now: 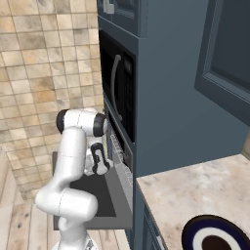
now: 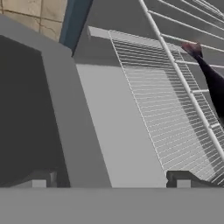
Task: Place the fish on the top rack of the oven, and slide the tray back inside. Close the oven door.
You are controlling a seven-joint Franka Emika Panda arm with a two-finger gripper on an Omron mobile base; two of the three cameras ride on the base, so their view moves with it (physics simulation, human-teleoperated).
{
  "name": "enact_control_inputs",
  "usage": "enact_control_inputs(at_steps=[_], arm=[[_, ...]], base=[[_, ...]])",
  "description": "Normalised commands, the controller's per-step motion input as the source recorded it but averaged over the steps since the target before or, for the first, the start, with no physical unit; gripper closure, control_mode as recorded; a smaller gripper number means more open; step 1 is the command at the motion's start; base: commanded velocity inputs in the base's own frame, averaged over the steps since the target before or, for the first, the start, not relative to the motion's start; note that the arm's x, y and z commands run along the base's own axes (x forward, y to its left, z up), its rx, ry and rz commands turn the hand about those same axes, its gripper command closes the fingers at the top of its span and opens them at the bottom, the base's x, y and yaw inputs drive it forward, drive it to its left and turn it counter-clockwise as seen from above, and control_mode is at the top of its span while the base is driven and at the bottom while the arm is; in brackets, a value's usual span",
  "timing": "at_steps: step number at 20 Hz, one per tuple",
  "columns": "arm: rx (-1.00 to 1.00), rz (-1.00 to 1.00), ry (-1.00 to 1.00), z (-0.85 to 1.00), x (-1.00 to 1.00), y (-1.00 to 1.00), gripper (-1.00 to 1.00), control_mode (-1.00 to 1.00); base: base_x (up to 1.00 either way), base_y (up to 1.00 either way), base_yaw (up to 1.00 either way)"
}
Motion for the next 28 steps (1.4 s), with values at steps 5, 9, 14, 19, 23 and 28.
enact_control_inputs(at_steps=[5, 9, 14, 19, 23, 28], arm=[[-0.15, 0.00, -0.51, 0.45, -1.00, 1.00, -1.00, -1.00], [-0.06, 0.00, -0.69, 0.78, -1.00, 0.72, -1.00, -1.00], [0.00, -0.02, -0.63, 1.00, -1.00, 0.51, -1.00, -1.00], [0.00, -0.05, -0.40, 1.00, -0.64, 0.41, -1.00, -1.00], [0.00, -0.04, -0.17, 1.00, -0.83, 0.45, -1.00, -1.00], [0.00, -0.04, 0.00, 1.00, -0.80, 0.41, -1.00, -1.00]], base=[[0.00, 0.00, 0.00], [0.00, 0.00, 0.00], [0.00, 0.00, 0.00], [0.00, 0.00, 0.00], [0.00, 0.00, 0.00], [0.00, 0.00, 0.00]])
